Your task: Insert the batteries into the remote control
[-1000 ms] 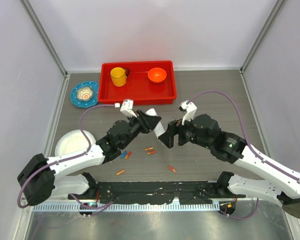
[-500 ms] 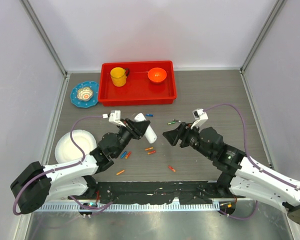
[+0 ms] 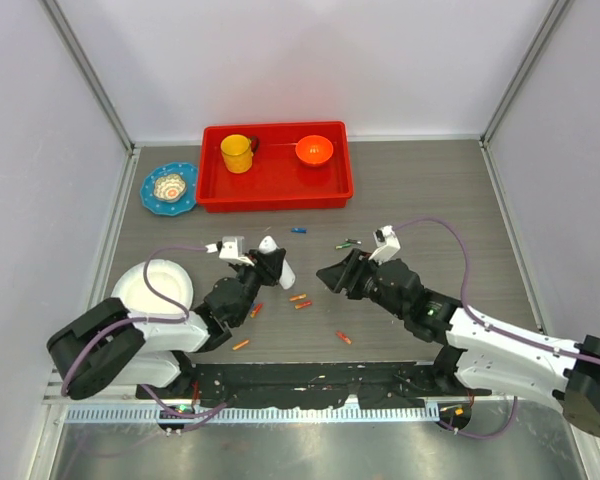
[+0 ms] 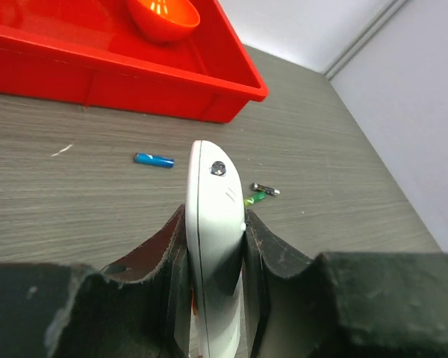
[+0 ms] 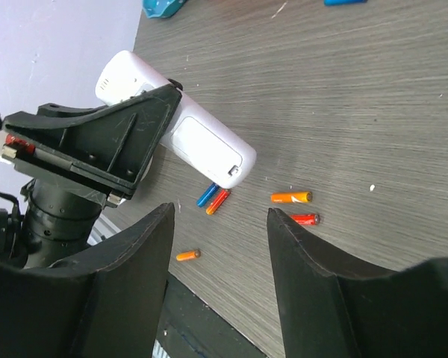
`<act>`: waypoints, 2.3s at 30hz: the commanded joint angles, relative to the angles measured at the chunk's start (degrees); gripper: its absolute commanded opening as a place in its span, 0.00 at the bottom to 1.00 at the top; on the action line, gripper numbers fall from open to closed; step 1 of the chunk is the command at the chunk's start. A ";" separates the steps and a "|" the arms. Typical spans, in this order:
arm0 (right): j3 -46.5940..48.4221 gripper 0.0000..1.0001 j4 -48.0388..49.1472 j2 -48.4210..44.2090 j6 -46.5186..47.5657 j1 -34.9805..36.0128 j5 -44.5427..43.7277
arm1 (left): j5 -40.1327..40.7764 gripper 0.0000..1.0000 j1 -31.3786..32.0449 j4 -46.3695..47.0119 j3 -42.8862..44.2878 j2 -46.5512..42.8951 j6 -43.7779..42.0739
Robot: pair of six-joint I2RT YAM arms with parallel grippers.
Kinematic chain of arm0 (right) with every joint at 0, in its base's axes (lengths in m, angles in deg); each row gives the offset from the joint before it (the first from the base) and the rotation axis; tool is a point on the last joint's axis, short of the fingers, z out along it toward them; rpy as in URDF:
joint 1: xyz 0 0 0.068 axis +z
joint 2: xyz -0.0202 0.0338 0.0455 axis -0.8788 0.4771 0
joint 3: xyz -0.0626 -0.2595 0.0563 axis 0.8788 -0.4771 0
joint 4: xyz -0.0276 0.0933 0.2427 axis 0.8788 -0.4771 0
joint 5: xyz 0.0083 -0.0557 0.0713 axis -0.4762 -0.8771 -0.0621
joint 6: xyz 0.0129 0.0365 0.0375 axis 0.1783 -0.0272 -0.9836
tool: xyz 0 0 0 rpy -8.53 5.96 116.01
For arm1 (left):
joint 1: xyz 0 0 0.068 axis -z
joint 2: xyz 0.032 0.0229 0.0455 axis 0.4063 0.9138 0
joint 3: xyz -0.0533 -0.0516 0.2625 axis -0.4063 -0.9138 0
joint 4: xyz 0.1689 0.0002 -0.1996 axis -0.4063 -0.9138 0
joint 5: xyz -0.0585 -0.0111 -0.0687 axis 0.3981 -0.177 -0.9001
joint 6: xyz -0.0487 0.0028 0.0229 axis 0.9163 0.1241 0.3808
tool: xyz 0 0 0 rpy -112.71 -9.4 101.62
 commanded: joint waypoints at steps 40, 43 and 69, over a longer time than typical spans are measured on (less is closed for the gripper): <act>-3.60 0.45 51.21 42.12 -21.02 -12.17 28.41 | 2.87 0.00 -1.69 28.26 3.73 20.69 -0.60; -3.69 0.44 52.54 43.63 -21.82 -12.17 28.15 | 3.31 0.00 -1.61 28.35 3.46 20.87 -0.69; -2.11 0.46 53.68 49.61 -23.49 -11.64 29.11 | 2.78 0.00 -1.69 28.35 3.11 22.10 0.36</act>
